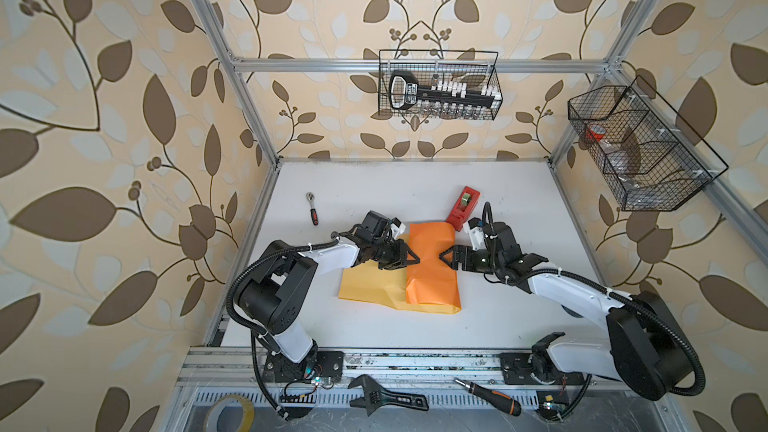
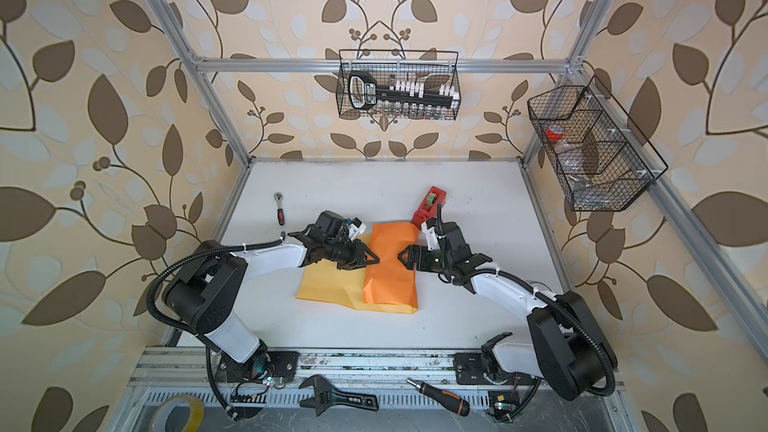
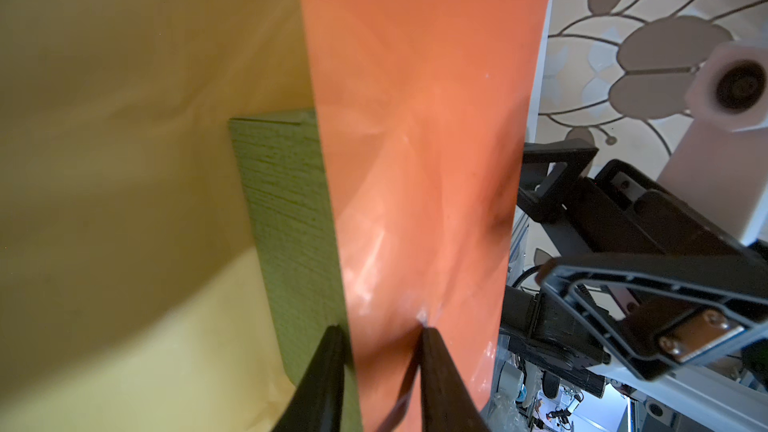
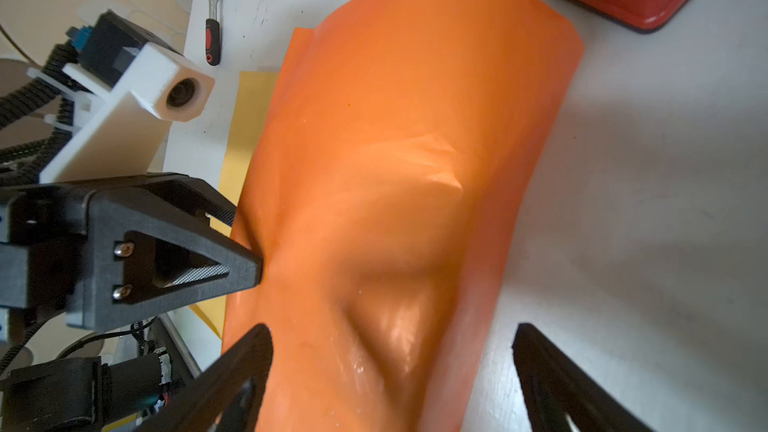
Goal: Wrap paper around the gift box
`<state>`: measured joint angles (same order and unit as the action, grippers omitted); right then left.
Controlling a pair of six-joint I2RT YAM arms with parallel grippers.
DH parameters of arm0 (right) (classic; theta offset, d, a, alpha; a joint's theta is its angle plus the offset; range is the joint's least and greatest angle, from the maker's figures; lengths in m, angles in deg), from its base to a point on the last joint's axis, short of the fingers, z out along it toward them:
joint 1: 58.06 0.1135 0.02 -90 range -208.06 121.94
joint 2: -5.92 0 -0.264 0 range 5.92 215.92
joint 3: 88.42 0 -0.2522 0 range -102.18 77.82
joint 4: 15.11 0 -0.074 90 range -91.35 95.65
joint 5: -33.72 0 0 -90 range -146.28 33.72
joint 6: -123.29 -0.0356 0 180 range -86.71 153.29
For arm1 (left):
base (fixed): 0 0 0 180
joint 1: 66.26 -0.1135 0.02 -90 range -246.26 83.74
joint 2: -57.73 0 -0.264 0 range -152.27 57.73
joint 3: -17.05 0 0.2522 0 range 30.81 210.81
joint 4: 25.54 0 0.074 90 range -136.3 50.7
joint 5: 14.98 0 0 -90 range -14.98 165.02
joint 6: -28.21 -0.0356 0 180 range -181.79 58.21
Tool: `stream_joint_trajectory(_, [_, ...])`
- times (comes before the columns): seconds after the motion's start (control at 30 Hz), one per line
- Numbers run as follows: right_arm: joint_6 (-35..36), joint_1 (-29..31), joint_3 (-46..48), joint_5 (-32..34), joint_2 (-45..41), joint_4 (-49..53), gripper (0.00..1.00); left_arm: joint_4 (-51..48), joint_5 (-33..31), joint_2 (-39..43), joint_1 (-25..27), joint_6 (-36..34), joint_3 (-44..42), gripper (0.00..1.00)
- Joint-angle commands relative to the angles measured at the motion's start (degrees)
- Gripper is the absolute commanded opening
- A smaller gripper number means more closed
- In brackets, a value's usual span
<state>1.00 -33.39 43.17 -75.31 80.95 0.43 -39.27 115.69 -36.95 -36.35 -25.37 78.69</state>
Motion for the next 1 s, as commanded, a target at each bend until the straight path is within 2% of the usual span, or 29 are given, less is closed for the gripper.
stream_joint_trajectory(0.0, [2.9, -0.3, -2.22, 0.99, 1.58, 3.43, 0.94, -6.27, -7.35, -1.53, -0.6, -2.84, -2.43, 0.21])
stream_joint_trajectory(0.3, [4.5, -2.22, -2.94, -1.53, 3.44, 4.83, 0.93, -7.58, -8.76, -0.42, -0.6, -3.43, -2.1, 0.15])
stream_joint_trajectory(0.67, [4.45, -4.11, -3.18, -5.15, 6.18, 3.39, 0.94, -7.59, -8.76, -0.34, -0.56, -3.43, -2.31, 0.14])
stream_joint_trajectory(0.97, [4.49, -4.71, -0.11, -3.34, 8.33, 2.75, 0.93, -7.42, -8.58, -0.17, -0.57, -3.25, -2.01, 0.16])
